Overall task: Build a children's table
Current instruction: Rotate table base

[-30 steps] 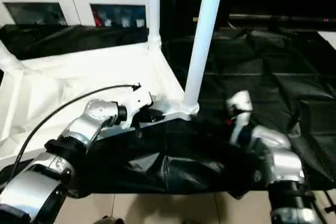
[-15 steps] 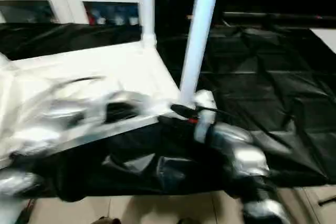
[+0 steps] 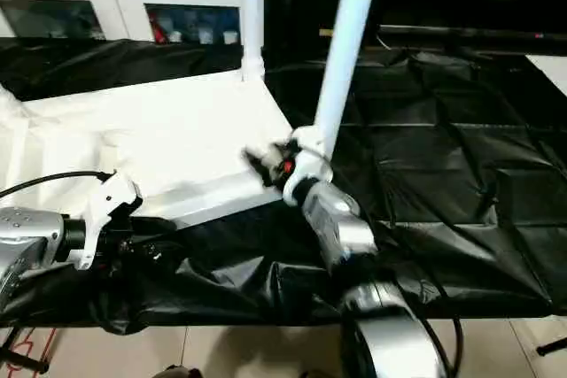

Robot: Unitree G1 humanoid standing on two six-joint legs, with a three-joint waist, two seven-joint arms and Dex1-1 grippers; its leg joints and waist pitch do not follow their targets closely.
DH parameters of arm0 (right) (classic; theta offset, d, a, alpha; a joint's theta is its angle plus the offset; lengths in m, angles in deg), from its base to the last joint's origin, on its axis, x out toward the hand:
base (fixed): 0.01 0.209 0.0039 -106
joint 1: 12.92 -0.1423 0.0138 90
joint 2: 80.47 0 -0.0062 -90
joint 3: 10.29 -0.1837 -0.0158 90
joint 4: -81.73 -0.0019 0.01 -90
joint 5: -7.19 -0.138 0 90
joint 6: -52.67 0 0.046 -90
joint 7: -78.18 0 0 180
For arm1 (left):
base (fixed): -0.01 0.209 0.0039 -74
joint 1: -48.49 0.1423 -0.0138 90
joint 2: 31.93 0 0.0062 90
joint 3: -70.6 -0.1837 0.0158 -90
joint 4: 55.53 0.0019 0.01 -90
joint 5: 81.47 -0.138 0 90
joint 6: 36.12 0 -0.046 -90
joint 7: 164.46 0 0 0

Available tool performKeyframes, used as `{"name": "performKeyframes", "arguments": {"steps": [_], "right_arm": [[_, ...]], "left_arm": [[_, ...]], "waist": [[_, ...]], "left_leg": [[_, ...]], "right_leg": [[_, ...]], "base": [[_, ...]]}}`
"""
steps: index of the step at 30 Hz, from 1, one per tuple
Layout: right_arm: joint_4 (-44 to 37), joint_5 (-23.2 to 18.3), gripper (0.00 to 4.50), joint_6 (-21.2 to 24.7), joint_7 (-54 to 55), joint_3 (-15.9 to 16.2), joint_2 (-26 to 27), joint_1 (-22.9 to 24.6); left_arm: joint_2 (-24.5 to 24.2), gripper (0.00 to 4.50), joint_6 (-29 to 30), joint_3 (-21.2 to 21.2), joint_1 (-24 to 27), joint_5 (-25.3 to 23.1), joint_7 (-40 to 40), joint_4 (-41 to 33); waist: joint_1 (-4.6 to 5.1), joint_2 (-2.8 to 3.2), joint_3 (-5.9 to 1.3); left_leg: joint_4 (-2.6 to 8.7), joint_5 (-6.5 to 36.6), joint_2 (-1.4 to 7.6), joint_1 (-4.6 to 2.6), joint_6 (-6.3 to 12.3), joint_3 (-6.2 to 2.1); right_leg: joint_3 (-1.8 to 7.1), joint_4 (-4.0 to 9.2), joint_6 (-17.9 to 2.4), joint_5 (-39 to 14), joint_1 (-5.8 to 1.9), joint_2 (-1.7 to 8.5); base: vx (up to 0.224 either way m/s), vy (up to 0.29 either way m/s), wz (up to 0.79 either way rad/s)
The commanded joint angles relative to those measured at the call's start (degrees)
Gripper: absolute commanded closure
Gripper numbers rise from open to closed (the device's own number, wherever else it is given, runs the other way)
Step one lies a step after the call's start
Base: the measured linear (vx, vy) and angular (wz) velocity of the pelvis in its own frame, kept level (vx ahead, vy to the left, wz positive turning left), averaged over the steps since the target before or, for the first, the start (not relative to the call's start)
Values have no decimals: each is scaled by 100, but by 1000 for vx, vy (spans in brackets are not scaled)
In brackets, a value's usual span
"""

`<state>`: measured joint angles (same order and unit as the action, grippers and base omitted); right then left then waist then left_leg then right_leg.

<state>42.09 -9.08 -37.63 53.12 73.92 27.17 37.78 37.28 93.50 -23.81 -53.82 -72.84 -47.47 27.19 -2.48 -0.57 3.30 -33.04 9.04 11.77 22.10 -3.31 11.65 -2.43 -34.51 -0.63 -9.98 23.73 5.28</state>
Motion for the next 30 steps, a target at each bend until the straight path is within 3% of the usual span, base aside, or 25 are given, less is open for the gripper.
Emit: {"name": "performKeyframes", "arguments": {"steps": [1, 9, 10, 12, 16, 17, 23, 27, 28, 30], "right_arm": [[378, -92, 82, -310, 579, -360, -58, -151], [1359, -253, 82, -1033, 1848, -1090, -618, -655], [1475, -226, 82, -1122, 1926, -1135, -731, -706], [1628, -230, 82, -1219, 1990, -1241, -988, -781], [1740, -228, 82, -1299, 2038, -1328, -1145, -835], [1798, -217, 82, -1344, 2072, -1368, -1234, -858], [1964, -245, 82, -1481, 2115, -1486, -1654, -863], [2000, -143, 82, -1540, 1730, -1455, -1738, -810], [1962, -109, 82, -1543, 1555, -1417, -1740, -761], [1869, -101, 82, -1512, 1155, -1360, -1722, -648]], "left_arm": [[-17, 164, 5, -26, 49, -103, 187, -116], [9, 101, -458, -126, 88, -551, 870, 171], [2, 101, -493, -138, 112, -550, 904, 168], [35, 82, -586, -181, 130, -598, 1005, 199], [50, 63, -709, -217, 129, -668, 1105, 265], [68, 50, -768, -221, 128, -695, 1178, 307], [266, 3, -1310, -77, 156, -795, 1679, 579], [208, 3, -1490, 234, 632, -526, 1597, 414], [102, 3, -1515, 335, 809, -425, 1480, 335], [-88, 3, -1504, 559, 1075, -255, 1307, 210]], "waist": [[38, 74, -374], [-10, 51, -382], [-48, 78, -386], [-95, 67, -381], [-158, 61, -386], [-146, 57, -395], [-56, 0, -419], [62, -24, -439], [80, -3, -441], [102, -18, -440]], "left_leg": [[412, 1586, 114, -196, -238, -60], [361, 1818, 85, -197, -223, -48], [353, 1870, 91, -231, -235, -44], [335, 1973, 84, -259, -261, -20], [336, 1940, 82, -217, -274, -31], [342, 1899, 75, -174, -273, -53], [296, 1747, 45, -106, -146, -51], [275, 1521, 38, -10, -15, -70], [266, 1478, 44, -16, 46, -73], [246, 1538, 50, -38, 134, -59]], "right_leg": [[179, 343, -1007, -1309, -178, 170], [178, 349, -801, -1539, -151, 152], [175, 360, -797, -1584, -120, 151], [179, 368, -795, -1604, -91, 121], [169, 349, -715, -1572, -110, 114], [161, 326, -685, -1554, -146, 122], [142, 331, -713, -1464, -193, 131], [125, 296, -796, -1344, -248, 143], [122, 294, -857, -1244, -234, 138], [129, 295, -965, -1201, -214, 128]], "base": [[0, 0, 0], [0, 0, 0], [0, 0, 0], [0, 0, 0], [0, 0, 0], [0, 0, 0], [0, 0, 0], [0, 0, 0], [0, 0, 0], [0, 0, 0]]}}
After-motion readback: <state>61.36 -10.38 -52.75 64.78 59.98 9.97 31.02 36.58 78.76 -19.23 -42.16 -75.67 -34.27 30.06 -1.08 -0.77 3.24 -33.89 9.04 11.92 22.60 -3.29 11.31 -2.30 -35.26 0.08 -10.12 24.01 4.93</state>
